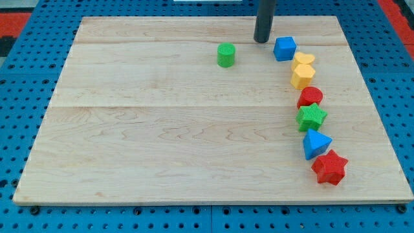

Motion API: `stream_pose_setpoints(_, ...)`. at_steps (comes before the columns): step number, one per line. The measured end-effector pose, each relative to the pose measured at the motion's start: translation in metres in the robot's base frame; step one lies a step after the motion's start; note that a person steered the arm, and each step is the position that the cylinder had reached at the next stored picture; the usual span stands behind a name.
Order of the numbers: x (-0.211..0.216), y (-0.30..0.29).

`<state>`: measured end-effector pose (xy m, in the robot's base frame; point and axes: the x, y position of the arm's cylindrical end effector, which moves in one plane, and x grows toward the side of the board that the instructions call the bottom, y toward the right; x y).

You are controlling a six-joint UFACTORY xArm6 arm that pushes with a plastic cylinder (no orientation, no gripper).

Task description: Push green circle towards blue cube

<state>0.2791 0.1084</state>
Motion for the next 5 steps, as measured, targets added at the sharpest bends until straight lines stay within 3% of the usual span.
stream_pose_setpoints(4,0.015,0.043)
stream_pose_setpoints(5,0.029,0.019)
